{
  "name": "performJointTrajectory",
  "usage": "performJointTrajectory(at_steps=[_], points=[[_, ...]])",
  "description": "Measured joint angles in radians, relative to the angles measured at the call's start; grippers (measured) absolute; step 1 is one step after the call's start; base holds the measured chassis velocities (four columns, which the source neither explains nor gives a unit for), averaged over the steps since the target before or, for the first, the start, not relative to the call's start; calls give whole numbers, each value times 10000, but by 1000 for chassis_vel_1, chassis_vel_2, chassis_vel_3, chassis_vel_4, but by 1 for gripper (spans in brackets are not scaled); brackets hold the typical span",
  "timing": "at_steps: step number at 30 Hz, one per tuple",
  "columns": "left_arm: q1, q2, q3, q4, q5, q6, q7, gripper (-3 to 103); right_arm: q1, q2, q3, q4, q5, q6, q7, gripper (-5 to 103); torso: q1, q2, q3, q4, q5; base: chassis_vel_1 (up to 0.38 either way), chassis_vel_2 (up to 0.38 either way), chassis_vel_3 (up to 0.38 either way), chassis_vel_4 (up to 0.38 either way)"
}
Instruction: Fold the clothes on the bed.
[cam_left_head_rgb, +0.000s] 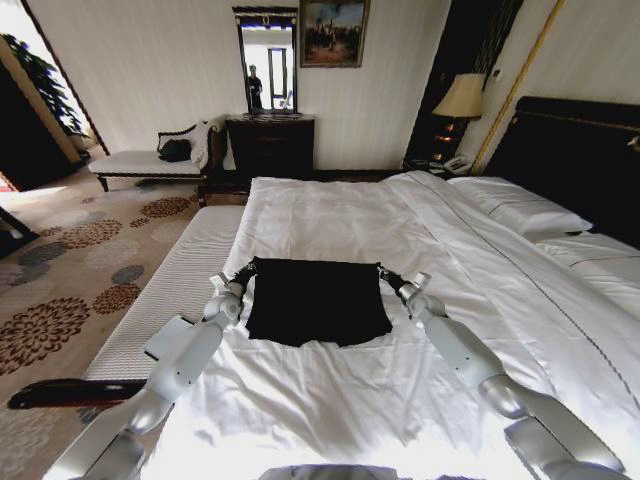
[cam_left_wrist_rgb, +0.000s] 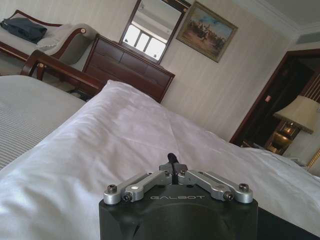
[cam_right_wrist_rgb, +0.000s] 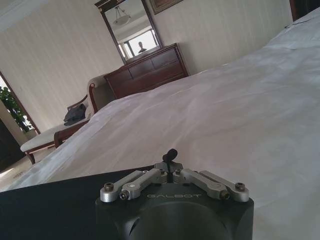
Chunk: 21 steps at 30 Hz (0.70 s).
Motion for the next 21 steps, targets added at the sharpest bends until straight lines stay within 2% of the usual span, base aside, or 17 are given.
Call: performJointTrajectory(at_steps=[10, 21], points=[[99, -101, 145, 71, 349, -120, 114, 0, -114, 50, -17, -23, -147, 191, -119, 0, 1, 0, 1, 0, 0, 0, 0, 0, 0], [669, 111, -34, -785, 368, -492, 207, 0, -992, -277, 510, 1155, -889, 697, -270, 0, 0, 0, 0, -1, 0, 0, 0, 0, 0]])
